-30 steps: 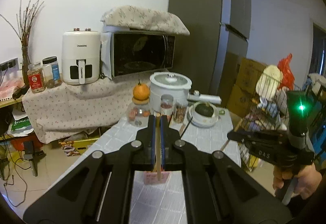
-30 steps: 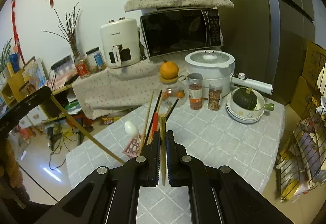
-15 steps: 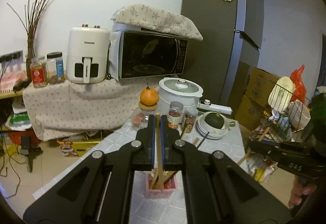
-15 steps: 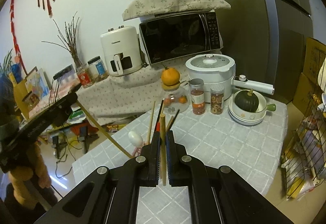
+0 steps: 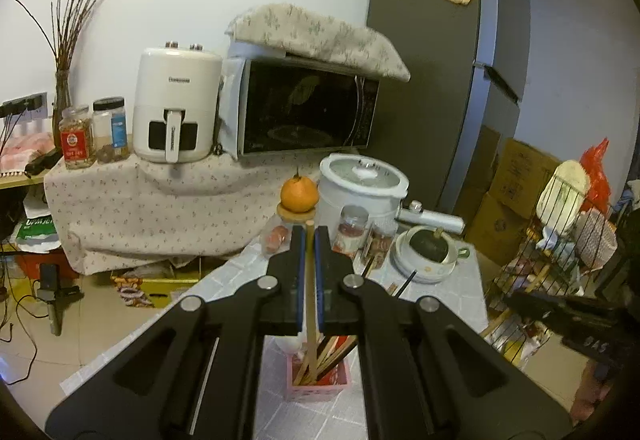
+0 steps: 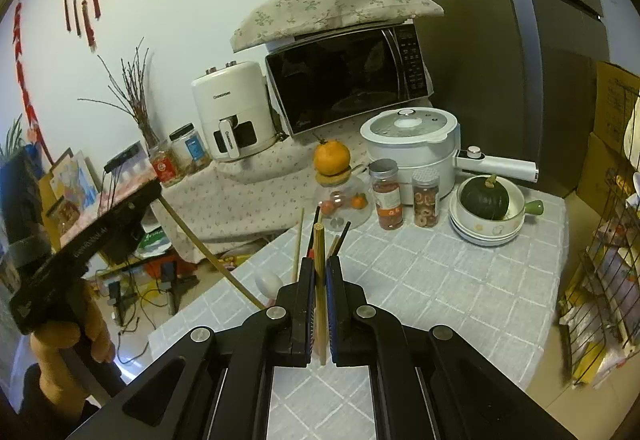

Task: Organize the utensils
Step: 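Lower both wooden chopsticks into the pink basket and open both tools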

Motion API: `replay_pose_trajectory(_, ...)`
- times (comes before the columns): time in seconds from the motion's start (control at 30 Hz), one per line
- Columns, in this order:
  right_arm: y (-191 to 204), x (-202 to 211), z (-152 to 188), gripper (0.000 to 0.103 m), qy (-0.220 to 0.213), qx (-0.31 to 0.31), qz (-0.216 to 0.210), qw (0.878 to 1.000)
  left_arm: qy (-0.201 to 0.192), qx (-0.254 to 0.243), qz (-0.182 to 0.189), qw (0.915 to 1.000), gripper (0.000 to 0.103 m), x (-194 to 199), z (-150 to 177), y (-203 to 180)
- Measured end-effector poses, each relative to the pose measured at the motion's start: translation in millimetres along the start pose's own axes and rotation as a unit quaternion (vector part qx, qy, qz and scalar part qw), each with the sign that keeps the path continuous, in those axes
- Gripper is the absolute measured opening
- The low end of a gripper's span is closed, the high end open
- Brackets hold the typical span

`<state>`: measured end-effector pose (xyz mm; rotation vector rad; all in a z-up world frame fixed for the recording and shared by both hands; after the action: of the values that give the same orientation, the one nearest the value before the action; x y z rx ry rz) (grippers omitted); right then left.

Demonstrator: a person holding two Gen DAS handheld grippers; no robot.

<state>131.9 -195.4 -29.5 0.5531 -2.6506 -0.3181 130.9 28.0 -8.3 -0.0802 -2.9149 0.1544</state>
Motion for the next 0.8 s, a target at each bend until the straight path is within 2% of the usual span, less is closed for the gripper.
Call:
replay_pose_trajectory(0.17, 0.8, -2.6, 0.7, 0.005, 0.002, -0.003, 0.0, 1.0, 0.027, -0.009, -0.006, 0.9996, 0.005, -17.7, 14.7, 1.2)
replay_pose_trajectory(0.4, 4.8, -4.4, -3.9, 0.005, -0.005, -0.006, -0.006, 1.0, 0.062, 0.003, 0.004, 0.9981, 0.006, -40.6, 27.8, 6.6)
replay_pose_trajectory(0.47, 7.3, -4.7, -6.0, 0.005, -0.008, -0.006, -0.008, 1.0, 0.067, 0.016, 0.004, 0.9976, 0.014, -42.4, 28.9, 11.3)
replay_pose_trajectory(0.53, 10.0, -3.8, -8.5, 0.005, -0.013, -0.007, -0.011, 1.0, 0.067, 0.033, 0.003, 0.9972, 0.036, -39.0, 27.7, 17.2)
replay_pose_trajectory(0.67, 17.6, -3.6, -14.3, 0.005, -0.021, -0.007, -0.018, 1.0, 0.07, 0.04, 0.003, 0.9967, 0.043, -29.6, 22.9, 20.4)
replay_pose_trajectory(0.73, 22.1, -5.6, -17.6, 0.005, -0.024, -0.006, -0.021, 0.999, 0.078, 0.042, -0.004, 0.996, 0.052, -23.0, 23.1, 23.2)
replay_pose_trajectory(0.8, 27.4, -7.6, -21.4, 0.005, -0.026, -0.006, -0.024, 0.999, 0.093, 0.044, -0.008, 0.9946, 0.056, -18.5, 26.4, 26.7)
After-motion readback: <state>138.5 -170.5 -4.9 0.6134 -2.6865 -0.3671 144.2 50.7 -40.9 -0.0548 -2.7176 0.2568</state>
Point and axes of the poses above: each gripper's, at about its wrist camera, not at the fingertips, and x roughly against the way its jaws point, y to its left, z to its underside, the point moved 2 cm from there along -x, roughly the way its jaws point, and after that the axes turned 12 degrees about -y, right-handed, at the moved point
